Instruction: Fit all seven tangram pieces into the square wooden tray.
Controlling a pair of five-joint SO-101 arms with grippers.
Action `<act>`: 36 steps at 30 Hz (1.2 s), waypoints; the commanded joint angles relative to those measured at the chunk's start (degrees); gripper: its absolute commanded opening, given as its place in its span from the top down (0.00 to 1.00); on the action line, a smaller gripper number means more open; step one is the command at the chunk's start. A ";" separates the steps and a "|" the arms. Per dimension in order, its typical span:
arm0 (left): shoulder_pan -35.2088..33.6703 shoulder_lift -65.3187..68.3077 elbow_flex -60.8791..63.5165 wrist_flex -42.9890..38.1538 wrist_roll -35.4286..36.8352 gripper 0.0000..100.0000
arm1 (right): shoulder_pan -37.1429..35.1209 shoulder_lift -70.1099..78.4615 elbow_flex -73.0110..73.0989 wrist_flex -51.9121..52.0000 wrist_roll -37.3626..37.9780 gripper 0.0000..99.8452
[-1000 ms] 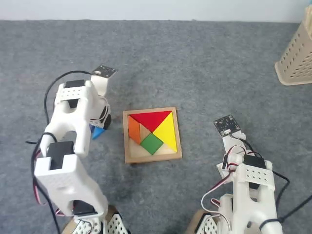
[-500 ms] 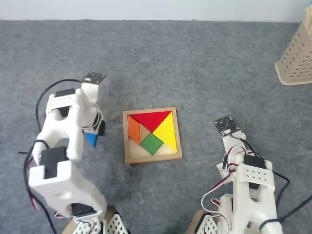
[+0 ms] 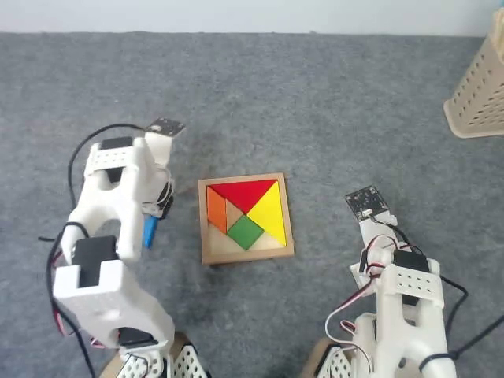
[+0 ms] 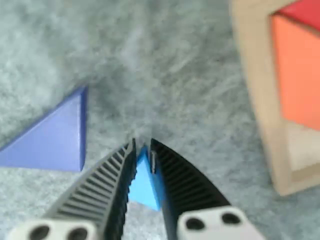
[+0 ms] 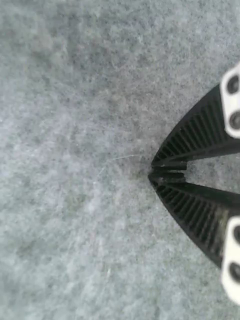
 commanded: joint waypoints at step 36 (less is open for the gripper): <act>-8.88 -8.00 16.22 -10.99 -4.66 0.85 | 1.01 -1.27 0.35 -1.36 0.97 0.97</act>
